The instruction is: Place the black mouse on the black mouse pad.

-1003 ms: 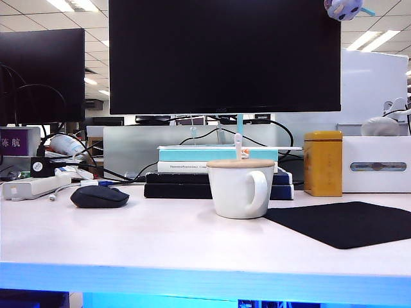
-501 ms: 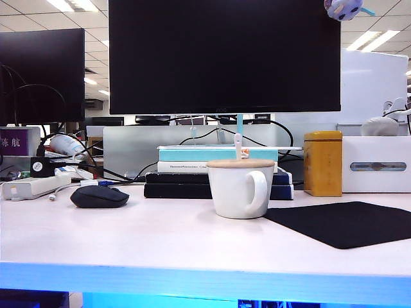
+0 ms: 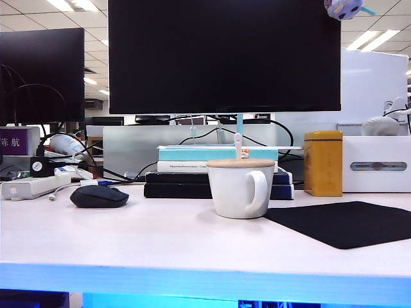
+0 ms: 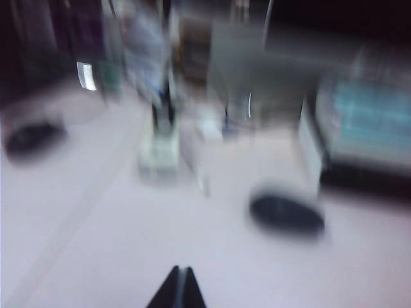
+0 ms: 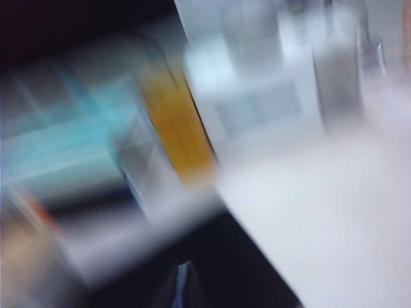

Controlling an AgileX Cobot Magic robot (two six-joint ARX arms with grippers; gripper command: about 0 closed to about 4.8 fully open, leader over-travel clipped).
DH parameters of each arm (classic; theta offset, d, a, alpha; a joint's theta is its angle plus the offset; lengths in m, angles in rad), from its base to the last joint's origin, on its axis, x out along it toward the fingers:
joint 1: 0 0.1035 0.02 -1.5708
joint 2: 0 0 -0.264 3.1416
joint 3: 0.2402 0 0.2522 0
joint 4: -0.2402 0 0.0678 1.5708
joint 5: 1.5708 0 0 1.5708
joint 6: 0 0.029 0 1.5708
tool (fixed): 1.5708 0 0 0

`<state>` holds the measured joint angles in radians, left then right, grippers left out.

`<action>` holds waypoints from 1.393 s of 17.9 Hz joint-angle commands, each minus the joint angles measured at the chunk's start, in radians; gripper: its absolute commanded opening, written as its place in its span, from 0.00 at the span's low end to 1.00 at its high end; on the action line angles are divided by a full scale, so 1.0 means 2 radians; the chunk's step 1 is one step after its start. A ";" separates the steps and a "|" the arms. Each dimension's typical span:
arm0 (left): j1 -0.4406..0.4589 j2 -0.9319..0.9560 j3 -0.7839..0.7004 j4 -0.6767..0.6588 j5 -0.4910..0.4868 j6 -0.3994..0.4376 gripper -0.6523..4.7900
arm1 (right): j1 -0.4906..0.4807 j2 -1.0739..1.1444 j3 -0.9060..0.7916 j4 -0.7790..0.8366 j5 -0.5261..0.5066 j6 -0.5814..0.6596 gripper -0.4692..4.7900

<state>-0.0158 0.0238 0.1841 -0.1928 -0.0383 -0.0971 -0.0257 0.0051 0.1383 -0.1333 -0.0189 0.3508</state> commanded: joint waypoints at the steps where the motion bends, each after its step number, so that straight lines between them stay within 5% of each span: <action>1: 0.000 0.062 0.066 0.035 -0.027 -0.008 0.11 | 0.000 0.014 0.074 0.005 -0.001 0.036 0.08; 6: 0.000 0.265 0.217 0.076 0.012 0.010 0.11 | 0.000 0.103 0.206 -0.003 -0.004 0.034 0.08; 9: 0.000 0.471 0.403 0.040 0.101 0.103 0.11 | 0.000 0.229 0.335 -0.030 -0.024 0.028 0.09; 14: -0.001 0.675 0.596 -0.077 0.163 0.230 0.11 | 0.001 0.399 0.493 -0.054 -0.130 -0.035 0.09; 16: -0.001 0.712 0.618 -0.096 0.178 0.266 0.11 | 0.001 0.438 0.529 -0.073 -0.138 -0.035 0.09; 19: -0.023 0.760 0.622 -0.112 0.188 0.397 0.11 | 0.001 0.478 0.551 -0.078 -0.138 -0.035 0.09; 23: -0.059 0.820 0.622 -0.131 0.191 0.504 0.11 | 0.001 0.495 0.550 -0.081 -0.138 -0.035 0.09; 25: -0.078 0.852 0.621 -0.142 0.183 0.594 0.11 | 0.001 0.498 0.550 -0.077 -0.138 -0.036 0.09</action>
<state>-0.1604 1.7103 1.4235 -0.4721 0.3298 0.9726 -0.0238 1.0042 1.2339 -0.3061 -0.2916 0.2825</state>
